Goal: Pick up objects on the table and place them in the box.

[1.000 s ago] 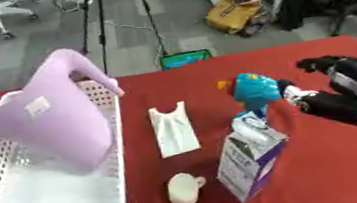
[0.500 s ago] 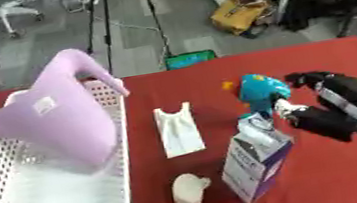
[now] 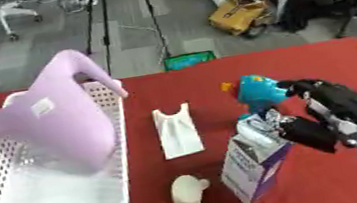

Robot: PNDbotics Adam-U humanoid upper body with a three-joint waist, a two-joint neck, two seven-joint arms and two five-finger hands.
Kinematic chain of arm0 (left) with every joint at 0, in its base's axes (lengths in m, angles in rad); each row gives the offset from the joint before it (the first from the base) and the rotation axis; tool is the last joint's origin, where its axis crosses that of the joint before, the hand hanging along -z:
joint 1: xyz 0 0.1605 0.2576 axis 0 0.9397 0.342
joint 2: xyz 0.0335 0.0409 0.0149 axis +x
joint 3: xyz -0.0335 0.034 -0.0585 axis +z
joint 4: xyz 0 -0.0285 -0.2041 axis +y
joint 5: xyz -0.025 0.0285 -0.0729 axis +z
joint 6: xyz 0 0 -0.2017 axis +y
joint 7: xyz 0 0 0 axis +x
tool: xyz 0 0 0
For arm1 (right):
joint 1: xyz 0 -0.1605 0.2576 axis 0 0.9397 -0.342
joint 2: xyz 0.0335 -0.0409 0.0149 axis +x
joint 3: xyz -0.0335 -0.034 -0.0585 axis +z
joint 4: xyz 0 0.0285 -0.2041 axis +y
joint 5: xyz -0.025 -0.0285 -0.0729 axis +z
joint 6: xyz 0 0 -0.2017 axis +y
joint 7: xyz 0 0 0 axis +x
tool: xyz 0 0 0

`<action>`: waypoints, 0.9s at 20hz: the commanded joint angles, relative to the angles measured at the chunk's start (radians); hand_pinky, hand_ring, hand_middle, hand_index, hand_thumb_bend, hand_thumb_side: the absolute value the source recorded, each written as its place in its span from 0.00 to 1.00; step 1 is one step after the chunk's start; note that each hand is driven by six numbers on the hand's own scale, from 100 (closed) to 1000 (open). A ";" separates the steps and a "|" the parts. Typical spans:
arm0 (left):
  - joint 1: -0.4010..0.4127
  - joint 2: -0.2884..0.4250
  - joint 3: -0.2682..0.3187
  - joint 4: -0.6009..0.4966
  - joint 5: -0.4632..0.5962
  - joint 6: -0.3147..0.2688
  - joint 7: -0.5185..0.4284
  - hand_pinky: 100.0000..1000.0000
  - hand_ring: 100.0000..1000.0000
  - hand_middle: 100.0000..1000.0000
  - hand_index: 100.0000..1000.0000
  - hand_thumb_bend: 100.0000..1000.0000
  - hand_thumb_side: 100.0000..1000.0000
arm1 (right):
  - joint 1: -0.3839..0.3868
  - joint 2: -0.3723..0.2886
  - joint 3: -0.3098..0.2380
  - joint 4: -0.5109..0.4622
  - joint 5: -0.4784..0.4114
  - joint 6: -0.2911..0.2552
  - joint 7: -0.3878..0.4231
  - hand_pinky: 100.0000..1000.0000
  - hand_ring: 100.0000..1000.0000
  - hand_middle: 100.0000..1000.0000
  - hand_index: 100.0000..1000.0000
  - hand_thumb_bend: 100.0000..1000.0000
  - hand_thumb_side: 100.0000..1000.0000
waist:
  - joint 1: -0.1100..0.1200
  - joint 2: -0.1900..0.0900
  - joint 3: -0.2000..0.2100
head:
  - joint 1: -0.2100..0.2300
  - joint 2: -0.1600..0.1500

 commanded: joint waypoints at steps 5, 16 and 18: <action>-0.009 0.006 0.008 -0.020 -0.007 0.003 0.001 0.81 0.83 0.76 0.72 0.00 0.87 | 0.015 0.089 -0.046 -0.012 0.096 -0.027 0.037 0.81 0.92 0.83 1.00 0.16 1.00 | -0.004 -0.009 -0.007 | -0.008 0.005; -0.008 0.006 0.010 -0.020 -0.011 0.007 -0.005 0.81 0.85 0.75 0.71 0.00 0.87 | 0.028 0.141 -0.047 -0.012 0.040 -0.069 -0.007 0.81 0.93 0.85 1.00 0.10 1.00 | -0.009 -0.003 -0.010 | -0.017 -0.007; -0.008 0.006 0.010 -0.020 -0.011 0.007 -0.006 0.81 0.85 0.75 0.71 0.00 0.87 | 0.030 0.145 -0.044 -0.012 0.030 -0.076 -0.010 0.82 0.94 0.85 1.00 0.10 1.00 | -0.009 -0.002 -0.010 | -0.018 -0.008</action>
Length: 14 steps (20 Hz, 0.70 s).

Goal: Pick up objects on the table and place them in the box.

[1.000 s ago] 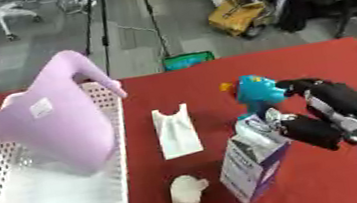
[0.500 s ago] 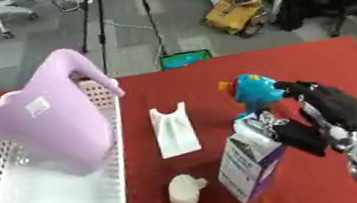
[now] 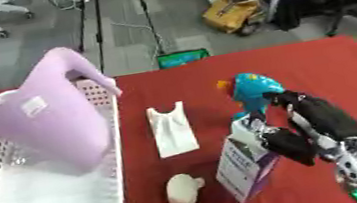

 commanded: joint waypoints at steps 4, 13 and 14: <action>-0.008 0.008 0.005 -0.020 -0.004 0.003 -0.004 0.81 0.85 0.75 0.71 0.00 0.87 | 0.004 0.004 -0.007 -0.012 -0.026 -0.006 -0.020 0.85 0.96 0.87 1.00 0.10 1.00 | 0.001 -0.012 -0.002 | -0.005 -0.010; -0.007 0.008 0.006 -0.020 -0.006 0.006 -0.010 0.81 0.85 0.74 0.71 0.00 0.87 | -0.002 0.012 -0.005 -0.012 -0.057 -0.025 -0.071 0.84 0.96 0.87 1.00 0.11 1.00 | -0.001 -0.011 -0.006 | -0.005 -0.010; -0.007 0.007 0.005 -0.020 -0.007 0.006 -0.010 0.81 0.85 0.75 0.71 0.00 0.87 | -0.002 0.012 -0.004 -0.012 -0.061 -0.028 -0.073 0.85 0.96 0.87 1.00 0.11 1.00 | -0.002 -0.011 -0.007 | -0.006 -0.010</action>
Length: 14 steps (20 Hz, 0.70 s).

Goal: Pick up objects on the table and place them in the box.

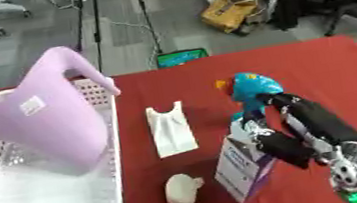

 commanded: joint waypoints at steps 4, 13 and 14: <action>-0.007 0.007 0.005 -0.020 -0.004 0.003 -0.007 0.81 0.85 0.75 0.71 0.00 0.87 | -0.002 -0.007 -0.004 -0.012 -0.023 -0.011 -0.007 0.85 0.96 0.88 1.00 0.11 1.00 | -0.002 -0.014 -0.002 | -0.006 -0.012; -0.007 0.009 0.005 -0.020 -0.007 0.007 -0.012 0.81 0.85 0.75 0.70 0.00 0.87 | -0.001 -0.009 0.001 -0.012 -0.064 -0.048 -0.004 0.85 0.96 0.88 1.00 0.12 1.00 | -0.009 -0.015 -0.007 | -0.007 -0.009; -0.007 0.009 0.005 -0.020 -0.007 0.007 -0.012 0.81 0.85 0.75 0.70 0.00 0.87 | 0.001 -0.007 0.003 -0.012 -0.067 -0.050 -0.003 0.85 0.96 0.88 1.00 0.12 1.00 | -0.009 -0.015 -0.008 | -0.007 -0.009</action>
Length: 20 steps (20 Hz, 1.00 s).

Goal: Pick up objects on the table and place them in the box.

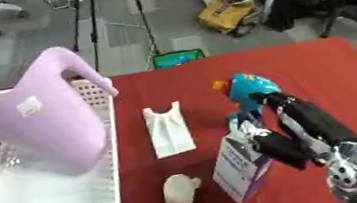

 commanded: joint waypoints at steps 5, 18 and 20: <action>-0.006 0.008 0.005 -0.020 -0.003 0.003 -0.005 0.81 0.84 0.75 0.70 0.00 0.87 | 0.015 0.000 0.010 -0.012 -0.011 -0.015 0.019 0.85 0.96 0.88 1.00 0.15 1.00 | 0.001 -0.014 -0.005 | -0.004 -0.010; -0.008 0.006 0.005 -0.020 -0.003 0.004 -0.009 0.81 0.84 0.74 0.69 0.00 0.87 | 0.018 0.001 0.017 -0.012 0.011 -0.029 0.098 0.84 0.96 0.88 1.00 0.21 1.00 | 0.002 -0.013 -0.002 | -0.008 -0.014; -0.008 0.005 0.004 -0.020 -0.003 0.004 -0.010 0.81 0.84 0.74 0.69 0.00 0.87 | 0.016 0.001 0.017 -0.012 0.012 -0.029 0.102 0.85 0.96 0.88 1.00 0.22 1.00 | 0.002 -0.012 0.000 | -0.009 -0.014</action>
